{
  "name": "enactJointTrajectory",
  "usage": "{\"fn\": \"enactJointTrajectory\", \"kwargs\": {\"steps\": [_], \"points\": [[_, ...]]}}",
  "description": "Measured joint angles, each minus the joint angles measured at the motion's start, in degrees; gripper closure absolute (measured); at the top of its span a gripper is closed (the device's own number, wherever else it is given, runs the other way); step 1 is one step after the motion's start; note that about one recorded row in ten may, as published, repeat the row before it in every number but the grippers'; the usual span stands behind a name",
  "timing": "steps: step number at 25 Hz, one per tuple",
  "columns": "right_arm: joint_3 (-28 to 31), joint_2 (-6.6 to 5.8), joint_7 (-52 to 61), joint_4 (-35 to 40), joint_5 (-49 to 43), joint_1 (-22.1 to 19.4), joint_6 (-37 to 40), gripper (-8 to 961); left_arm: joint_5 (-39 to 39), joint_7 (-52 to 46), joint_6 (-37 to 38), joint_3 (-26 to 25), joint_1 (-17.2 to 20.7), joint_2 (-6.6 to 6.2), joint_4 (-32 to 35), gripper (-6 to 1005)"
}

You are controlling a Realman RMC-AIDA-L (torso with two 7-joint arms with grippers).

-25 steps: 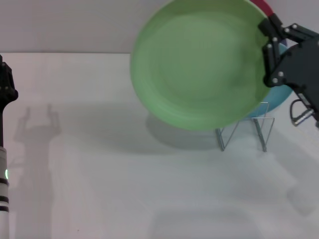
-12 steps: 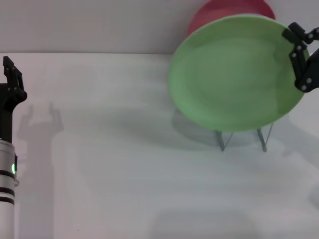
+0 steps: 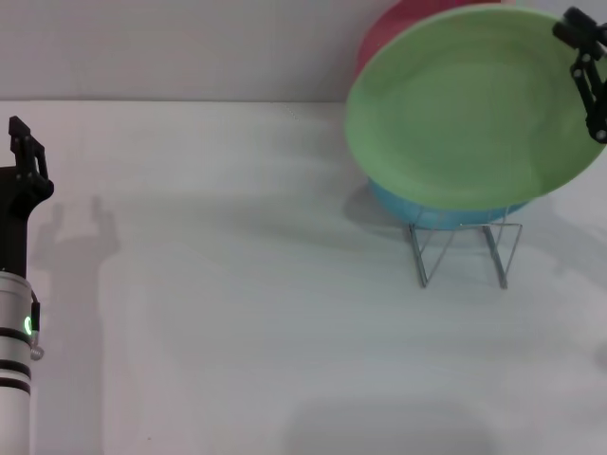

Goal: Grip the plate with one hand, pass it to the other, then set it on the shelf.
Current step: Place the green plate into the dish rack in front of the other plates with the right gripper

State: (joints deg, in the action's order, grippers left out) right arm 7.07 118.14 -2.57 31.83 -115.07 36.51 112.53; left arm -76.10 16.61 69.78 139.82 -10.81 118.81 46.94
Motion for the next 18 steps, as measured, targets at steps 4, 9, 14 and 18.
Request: {"fn": "enactJointTrajectory", "kwargs": {"steps": [4,9,14,18], "points": [[-2.3,0.08,0.0,2.3,0.2,-0.4,-0.4,929,-0.9,0.0,-0.2,0.0,0.0,0.02,0.0,530],[-5.7,-0.58,-0.1,4.2,0.2,-0.9,-1.2,928,-1.2,0.0,-0.8,0.1,0.0,0.13,0.0,531],[-7.5,-1.02,0.0,6.4,0.3,-0.9,-1.7,928,-1.8,0.0,-1.3,0.8,-0.1,0.27,0.0,532],[-7.7,-1.87,0.1,7.6,0.3,-0.8,-1.7,928,-3.7,0.0,-1.2,2.3,-0.7,0.28,0.4,532]]}}
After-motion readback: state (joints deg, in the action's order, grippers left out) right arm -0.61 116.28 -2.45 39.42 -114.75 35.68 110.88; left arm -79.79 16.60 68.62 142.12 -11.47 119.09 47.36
